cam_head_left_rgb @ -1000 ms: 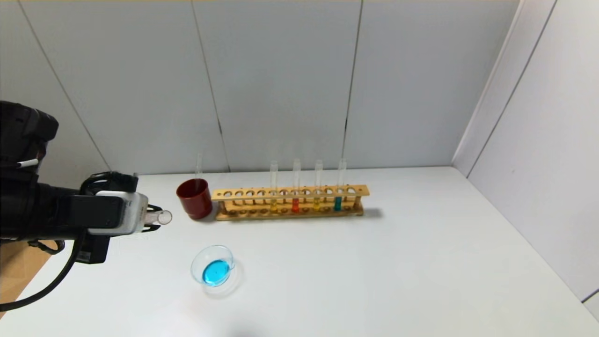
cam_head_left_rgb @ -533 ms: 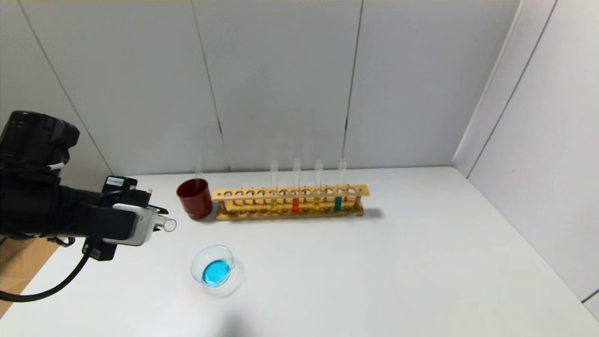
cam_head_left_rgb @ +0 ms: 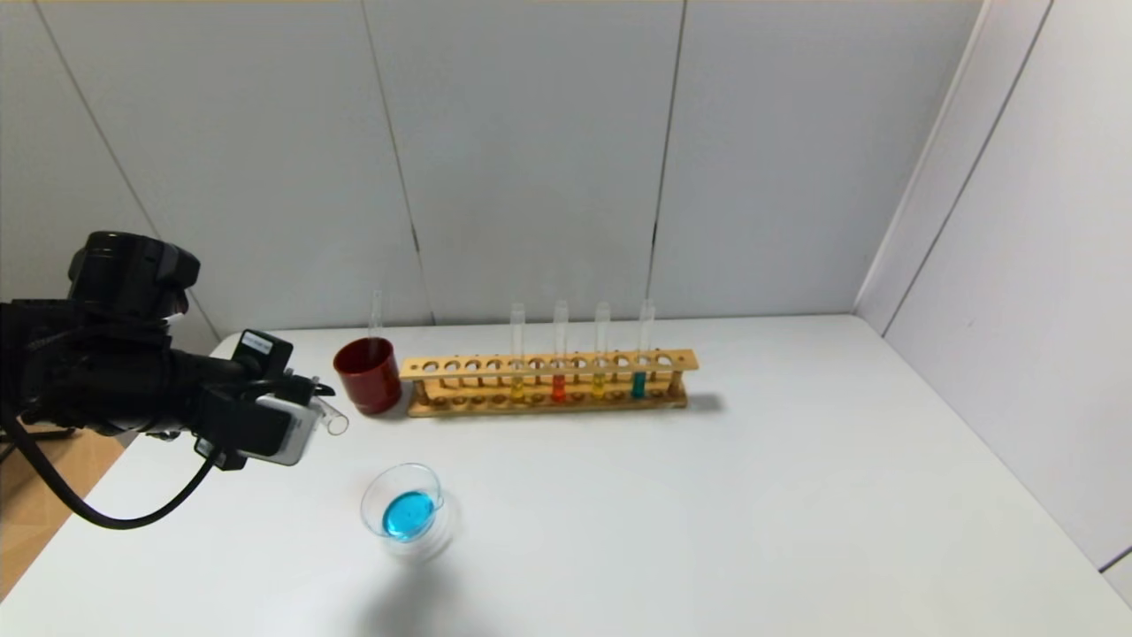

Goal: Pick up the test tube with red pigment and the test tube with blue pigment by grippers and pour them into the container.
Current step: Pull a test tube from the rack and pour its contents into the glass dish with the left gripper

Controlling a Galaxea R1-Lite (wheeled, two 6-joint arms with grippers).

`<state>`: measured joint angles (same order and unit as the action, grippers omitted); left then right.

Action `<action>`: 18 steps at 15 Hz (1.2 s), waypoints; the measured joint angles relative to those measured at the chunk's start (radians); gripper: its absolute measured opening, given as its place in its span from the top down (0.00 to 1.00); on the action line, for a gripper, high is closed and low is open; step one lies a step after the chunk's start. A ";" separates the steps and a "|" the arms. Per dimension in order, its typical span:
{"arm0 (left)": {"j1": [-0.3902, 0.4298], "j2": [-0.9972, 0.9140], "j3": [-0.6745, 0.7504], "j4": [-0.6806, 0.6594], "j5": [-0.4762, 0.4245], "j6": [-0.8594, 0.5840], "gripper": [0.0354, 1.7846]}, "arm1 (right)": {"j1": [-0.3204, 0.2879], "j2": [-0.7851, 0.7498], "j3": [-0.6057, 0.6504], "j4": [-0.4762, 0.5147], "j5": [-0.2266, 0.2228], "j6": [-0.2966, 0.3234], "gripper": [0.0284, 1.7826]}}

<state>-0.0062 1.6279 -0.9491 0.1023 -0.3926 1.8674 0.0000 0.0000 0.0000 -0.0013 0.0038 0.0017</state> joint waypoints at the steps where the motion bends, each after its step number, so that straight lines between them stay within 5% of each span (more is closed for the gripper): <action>1: 0.001 0.009 0.000 0.000 0.002 0.024 0.84 | 0.000 0.000 0.000 0.000 0.000 0.000 0.02; 18: -0.010 0.133 -0.005 -0.067 0.041 0.149 0.84 | 0.000 0.000 0.000 0.000 0.000 0.000 0.02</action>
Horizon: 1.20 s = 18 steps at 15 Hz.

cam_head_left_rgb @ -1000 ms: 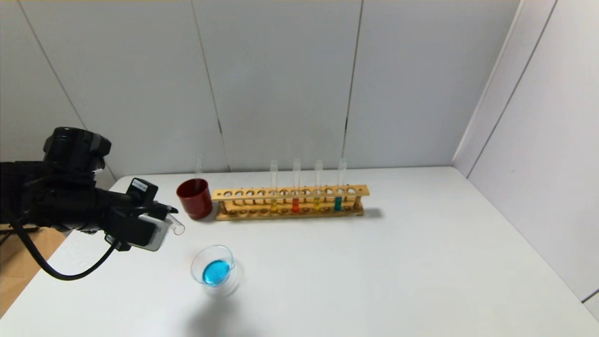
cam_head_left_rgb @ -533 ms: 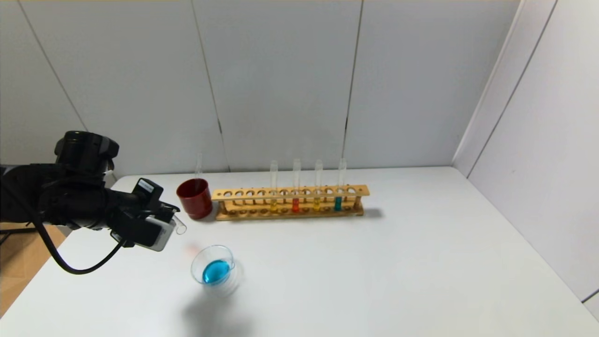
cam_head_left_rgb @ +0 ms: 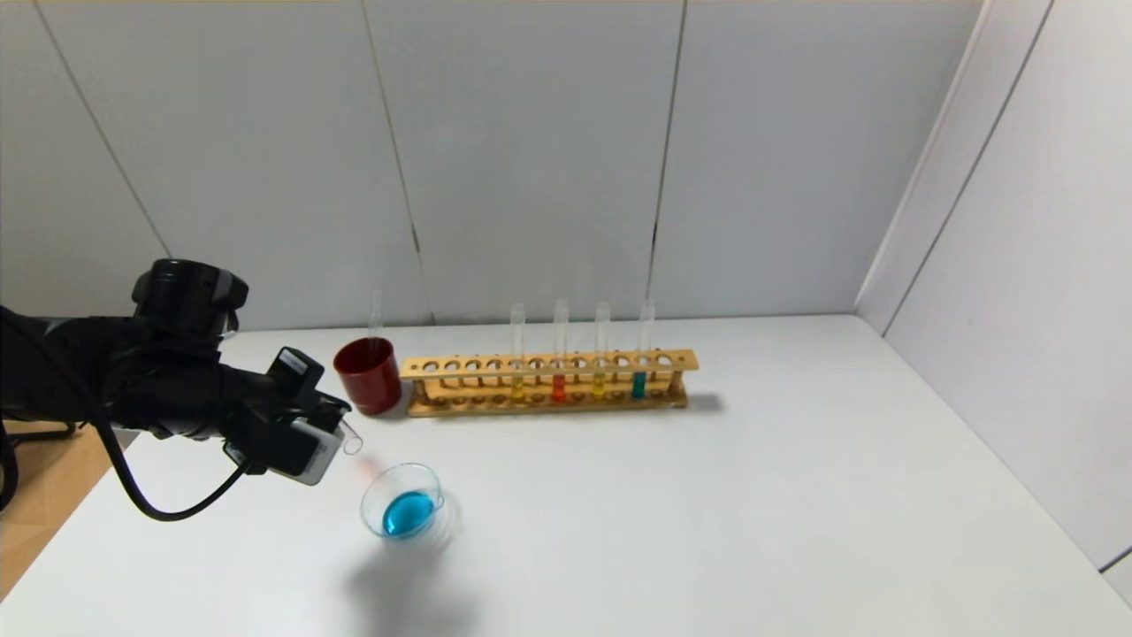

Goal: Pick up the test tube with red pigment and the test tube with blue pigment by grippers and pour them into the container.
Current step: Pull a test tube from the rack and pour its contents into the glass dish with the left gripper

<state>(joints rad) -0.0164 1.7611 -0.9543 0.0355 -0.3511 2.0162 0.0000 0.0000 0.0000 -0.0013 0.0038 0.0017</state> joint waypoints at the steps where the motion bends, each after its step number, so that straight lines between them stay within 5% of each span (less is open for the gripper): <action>1: -0.001 0.008 -0.001 -0.008 0.000 0.001 0.84 | 0.000 0.000 0.000 0.000 0.000 0.000 0.02; 18: -0.047 0.085 -0.002 -0.110 0.098 0.129 0.84 | 0.000 0.000 0.000 0.000 0.000 0.000 0.02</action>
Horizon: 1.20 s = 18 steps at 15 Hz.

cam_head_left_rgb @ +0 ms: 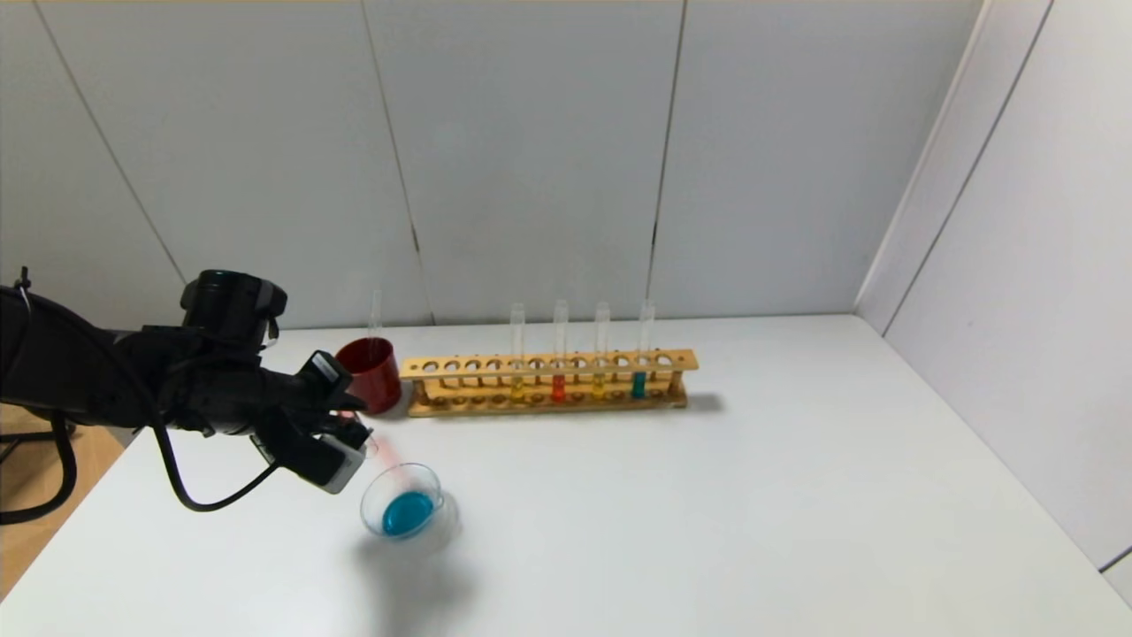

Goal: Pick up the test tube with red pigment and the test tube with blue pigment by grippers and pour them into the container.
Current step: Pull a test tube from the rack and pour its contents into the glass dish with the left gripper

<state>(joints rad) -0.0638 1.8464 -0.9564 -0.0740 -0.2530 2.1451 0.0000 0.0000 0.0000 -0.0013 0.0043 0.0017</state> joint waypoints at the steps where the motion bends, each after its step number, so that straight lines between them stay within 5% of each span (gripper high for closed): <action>1: -0.002 0.002 0.003 -0.001 0.006 0.009 0.84 | 0.000 0.000 0.000 0.000 0.000 0.000 0.02; 18: -0.034 0.016 0.016 -0.005 0.037 0.100 0.84 | 0.000 0.000 0.000 0.000 0.000 0.000 0.02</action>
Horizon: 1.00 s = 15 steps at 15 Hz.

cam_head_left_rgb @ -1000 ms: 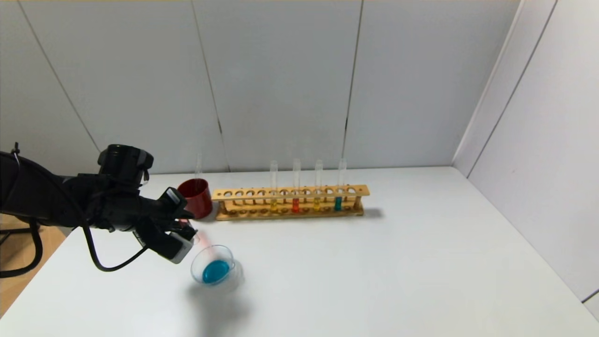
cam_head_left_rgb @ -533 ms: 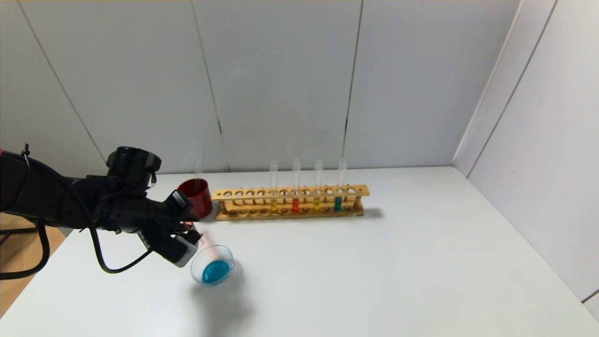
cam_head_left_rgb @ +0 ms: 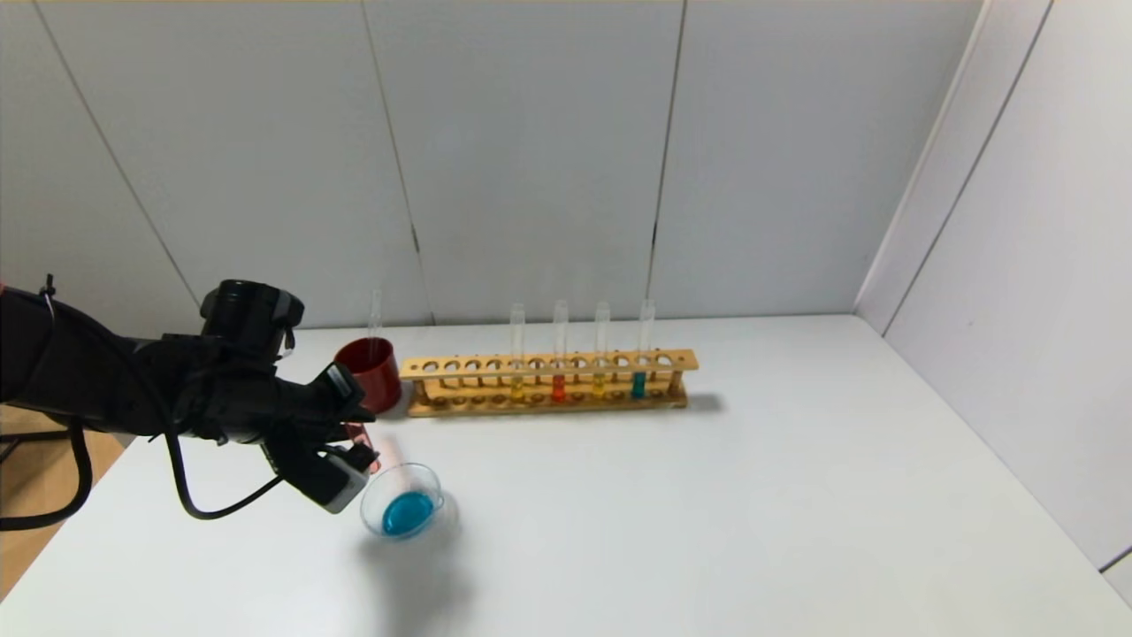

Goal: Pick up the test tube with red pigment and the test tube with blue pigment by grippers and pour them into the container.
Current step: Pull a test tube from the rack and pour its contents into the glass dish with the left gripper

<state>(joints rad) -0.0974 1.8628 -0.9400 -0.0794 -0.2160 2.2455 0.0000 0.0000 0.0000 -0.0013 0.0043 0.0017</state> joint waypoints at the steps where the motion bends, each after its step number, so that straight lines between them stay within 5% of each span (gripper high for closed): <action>1: 0.000 0.000 0.004 -0.001 0.004 0.000 0.84 | 0.000 0.000 0.000 0.000 0.000 0.000 0.02; 15: -0.025 0.014 0.051 -0.107 0.047 0.046 0.84 | 0.000 0.000 0.000 0.000 0.000 0.000 0.02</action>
<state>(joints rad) -0.1226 1.8772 -0.8894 -0.1866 -0.1691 2.2919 0.0000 0.0000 0.0000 -0.0013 0.0043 0.0017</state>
